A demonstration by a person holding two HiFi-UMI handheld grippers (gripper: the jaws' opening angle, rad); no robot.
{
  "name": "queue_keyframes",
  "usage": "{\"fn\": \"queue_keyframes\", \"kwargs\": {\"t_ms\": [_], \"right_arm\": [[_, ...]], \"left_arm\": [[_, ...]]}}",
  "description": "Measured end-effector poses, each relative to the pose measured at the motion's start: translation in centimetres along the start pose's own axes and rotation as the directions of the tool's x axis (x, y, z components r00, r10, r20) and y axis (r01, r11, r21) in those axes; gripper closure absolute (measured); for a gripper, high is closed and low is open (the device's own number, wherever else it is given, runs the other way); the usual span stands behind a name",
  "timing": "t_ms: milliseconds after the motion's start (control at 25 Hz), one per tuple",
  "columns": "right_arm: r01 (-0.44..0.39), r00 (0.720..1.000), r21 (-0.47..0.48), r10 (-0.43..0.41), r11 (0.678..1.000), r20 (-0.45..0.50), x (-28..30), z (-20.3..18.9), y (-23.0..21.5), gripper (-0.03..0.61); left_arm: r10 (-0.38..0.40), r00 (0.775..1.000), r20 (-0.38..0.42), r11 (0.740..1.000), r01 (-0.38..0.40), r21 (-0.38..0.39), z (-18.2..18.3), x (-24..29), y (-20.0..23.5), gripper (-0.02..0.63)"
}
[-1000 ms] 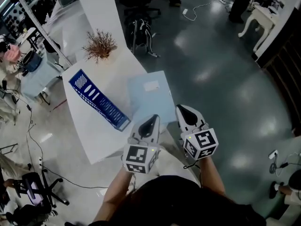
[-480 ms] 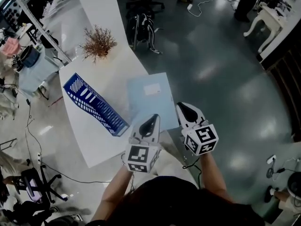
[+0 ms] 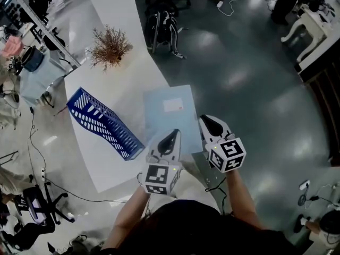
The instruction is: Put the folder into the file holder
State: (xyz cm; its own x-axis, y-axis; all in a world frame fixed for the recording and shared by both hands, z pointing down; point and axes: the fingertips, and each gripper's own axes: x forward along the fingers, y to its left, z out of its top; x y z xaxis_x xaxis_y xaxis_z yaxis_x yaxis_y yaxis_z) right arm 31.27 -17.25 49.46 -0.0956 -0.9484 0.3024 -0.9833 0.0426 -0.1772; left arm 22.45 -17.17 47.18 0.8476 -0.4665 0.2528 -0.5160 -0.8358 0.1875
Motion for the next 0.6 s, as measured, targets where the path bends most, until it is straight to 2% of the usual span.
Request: {"fn": "queue_keyframes", "kwargs": {"t_ms": [600], "right_arm": [[-0.060, 0.992, 0.094, 0.070, 0.994, -0.101, 4.7, -3.3, -3.1, 0.506]], "left_arm": [[0.035, 0.999, -0.023, 0.999, -0.036, -0.040, -1.7, 3.7, 2.2, 0.609]]}}
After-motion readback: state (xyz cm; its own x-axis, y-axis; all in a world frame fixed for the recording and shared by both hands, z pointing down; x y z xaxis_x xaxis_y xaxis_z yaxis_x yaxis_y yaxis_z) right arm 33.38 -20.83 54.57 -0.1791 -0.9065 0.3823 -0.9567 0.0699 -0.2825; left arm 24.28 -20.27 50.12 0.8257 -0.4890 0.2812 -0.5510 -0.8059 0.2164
